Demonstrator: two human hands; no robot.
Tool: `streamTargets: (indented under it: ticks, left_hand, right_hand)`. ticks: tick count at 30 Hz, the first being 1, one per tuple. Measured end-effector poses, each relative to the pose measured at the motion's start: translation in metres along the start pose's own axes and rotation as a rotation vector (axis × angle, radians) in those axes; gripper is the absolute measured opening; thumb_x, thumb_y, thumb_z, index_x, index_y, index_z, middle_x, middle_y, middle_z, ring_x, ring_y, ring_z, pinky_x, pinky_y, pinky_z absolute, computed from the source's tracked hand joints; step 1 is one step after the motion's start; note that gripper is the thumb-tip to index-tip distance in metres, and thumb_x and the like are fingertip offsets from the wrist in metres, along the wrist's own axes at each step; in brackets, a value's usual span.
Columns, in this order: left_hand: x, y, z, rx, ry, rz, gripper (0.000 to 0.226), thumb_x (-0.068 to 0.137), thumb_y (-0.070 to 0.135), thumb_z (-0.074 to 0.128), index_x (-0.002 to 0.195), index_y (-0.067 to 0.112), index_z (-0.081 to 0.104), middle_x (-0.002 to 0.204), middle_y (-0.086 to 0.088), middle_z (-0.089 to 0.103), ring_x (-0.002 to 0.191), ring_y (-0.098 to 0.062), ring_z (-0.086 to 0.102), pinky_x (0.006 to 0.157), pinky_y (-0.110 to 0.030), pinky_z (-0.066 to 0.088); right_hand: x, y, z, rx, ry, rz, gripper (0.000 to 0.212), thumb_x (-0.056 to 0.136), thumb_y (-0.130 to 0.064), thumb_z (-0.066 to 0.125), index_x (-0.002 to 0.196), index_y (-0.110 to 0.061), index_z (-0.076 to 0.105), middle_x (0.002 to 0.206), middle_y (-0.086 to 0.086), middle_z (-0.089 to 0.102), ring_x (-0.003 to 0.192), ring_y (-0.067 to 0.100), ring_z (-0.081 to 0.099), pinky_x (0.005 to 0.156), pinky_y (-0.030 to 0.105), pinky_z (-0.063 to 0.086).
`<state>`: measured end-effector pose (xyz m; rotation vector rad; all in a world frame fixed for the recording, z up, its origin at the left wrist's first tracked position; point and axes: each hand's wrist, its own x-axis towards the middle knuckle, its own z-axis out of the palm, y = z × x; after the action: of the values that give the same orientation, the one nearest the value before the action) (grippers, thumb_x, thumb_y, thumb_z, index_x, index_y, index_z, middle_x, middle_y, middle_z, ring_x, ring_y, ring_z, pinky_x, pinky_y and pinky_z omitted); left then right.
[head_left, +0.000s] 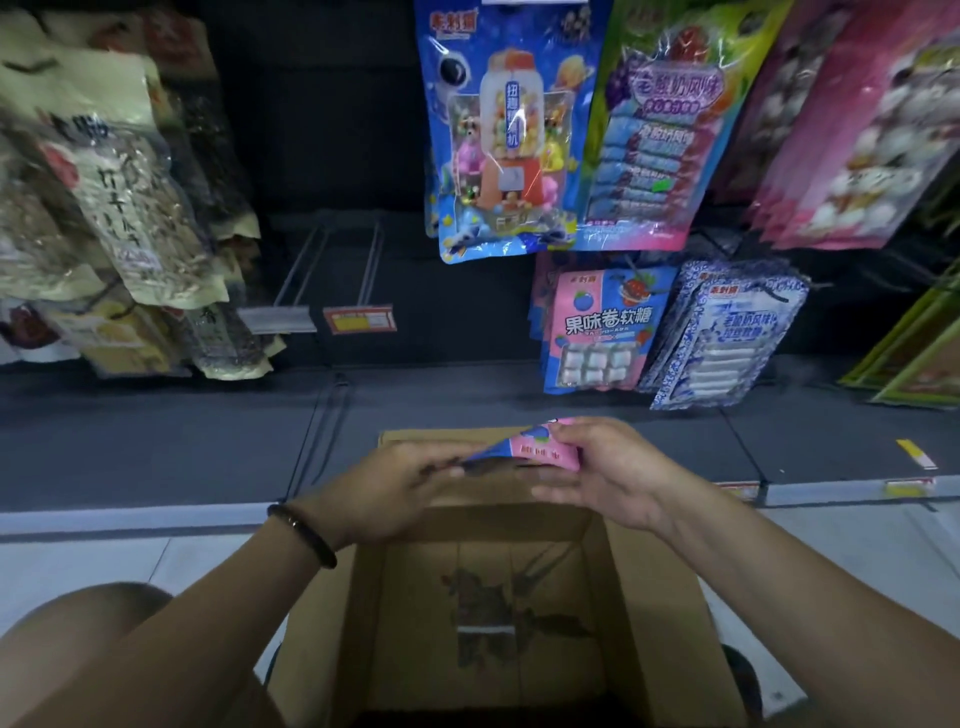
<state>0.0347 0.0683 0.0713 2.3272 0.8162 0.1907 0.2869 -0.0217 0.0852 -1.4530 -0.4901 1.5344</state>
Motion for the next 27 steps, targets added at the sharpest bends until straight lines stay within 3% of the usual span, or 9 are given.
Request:
streamTargets:
  ticks: [2,4,8,10,12,14,16,22,27]
  left_hand:
    - [0.006,0.006,0.000,-0.107,0.198,-0.017,0.027,0.110,0.033,0.052,0.130,0.038,0.071,0.119,0.023,0.074,0.108,0.010,0.065,0.090,-0.021,0.055]
    - [0.015,0.014,0.002,-0.295,0.283,-0.093,0.024,0.109,0.032,0.055,0.110,0.027,0.079,0.101,0.012,0.081,0.095,-0.003,0.075,0.083,-0.030,0.061]
    - [0.028,0.028,0.007,-0.629,0.383,-0.233,0.024,0.108,0.028,0.058,0.105,0.016,0.078,0.095,-0.002,0.084,0.092,-0.021,0.080,0.082,-0.037,0.065]
    - [0.033,0.033,0.008,-0.739,0.413,-0.272,0.028,0.108,0.032,0.057,0.107,0.013,0.077,0.096,-0.005,0.084,0.090,-0.023,0.081,0.073,-0.031,0.064]
    - [0.036,0.038,0.009,-0.802,0.417,-0.285,0.032,0.108,0.035,0.055,0.109,0.013,0.078,0.097,-0.008,0.083,0.088,-0.024,0.081,0.069,-0.029,0.063]
    - [0.040,0.042,0.011,-0.851,0.399,-0.287,0.034,0.108,0.037,0.056,0.111,0.012,0.078,0.099,-0.012,0.083,0.091,-0.029,0.081,0.073,-0.036,0.064]
    - [0.044,0.045,0.013,-0.873,0.383,-0.296,0.035,0.107,0.039,0.056,0.112,0.011,0.078,0.098,-0.014,0.082,0.092,-0.032,0.080,0.074,-0.038,0.065]
    - [0.058,0.056,0.027,-0.946,0.243,-0.358,0.043,0.104,0.052,0.057,0.117,0.017,0.078,0.108,-0.017,0.081,0.101,-0.038,0.078,0.099,-0.062,0.057]
    - [0.093,0.076,0.027,-1.090,0.236,-0.374,0.044,0.103,0.047,0.061,0.117,0.009,0.078,0.112,-0.028,0.077,0.109,-0.050,0.073,0.106,-0.074,0.045]
  right_hand:
    - [0.001,-0.001,-0.005,0.004,-0.001,-0.006,0.022,0.112,-0.020,0.048,0.115,-0.007,0.064,0.115,0.020,0.078,0.107,0.038,0.076,0.090,0.049,0.058]
    - [-0.001,-0.003,-0.010,0.013,-0.010,0.010,0.027,0.113,-0.028,0.046,0.107,-0.009,0.064,0.115,0.019,0.078,0.106,0.037,0.076,0.087,0.046,0.058]
    - [-0.001,-0.011,-0.022,-0.134,0.019,0.005,0.046,0.115,-0.040,0.038,0.111,-0.004,0.066,0.108,0.019,0.080,0.102,0.041,0.076,0.072,0.039,0.058]
    - [0.001,-0.015,-0.027,-0.208,0.173,-0.149,0.042,0.114,-0.034,0.043,0.105,-0.002,0.067,0.092,0.016,0.080,0.083,0.038,0.077,0.066,0.042,0.058]
    - [0.006,-0.014,-0.038,-0.383,0.355,-0.398,0.023,0.105,-0.030,0.057,0.094,-0.011,0.065,0.084,0.006,0.077,0.077,0.027,0.072,0.075,0.053,0.058]
    - [0.002,-0.013,-0.041,-0.541,0.342,-0.546,0.014,0.097,-0.039,0.069,0.101,-0.026,0.066,0.099,-0.004,0.074,0.094,0.016,0.071,0.085,0.048,0.060]
    - [-0.005,-0.013,-0.037,-0.533,0.250,-0.598,0.025,0.095,-0.051,0.072,0.109,-0.031,0.068,0.107,-0.008,0.074,0.102,0.009,0.071,0.085,0.035,0.059]
    - [-0.011,-0.007,-0.031,-0.204,0.446,-0.693,0.033,0.106,-0.027,0.063,0.080,-0.006,0.062,0.072,-0.003,0.073,0.068,0.005,0.070,0.063,0.024,0.056]
    - [0.012,-0.030,-0.059,-0.076,0.435,-0.590,0.043,0.106,-0.028,0.064,0.079,0.004,0.054,0.078,0.023,0.061,0.079,0.024,0.068,0.085,0.048,0.057]
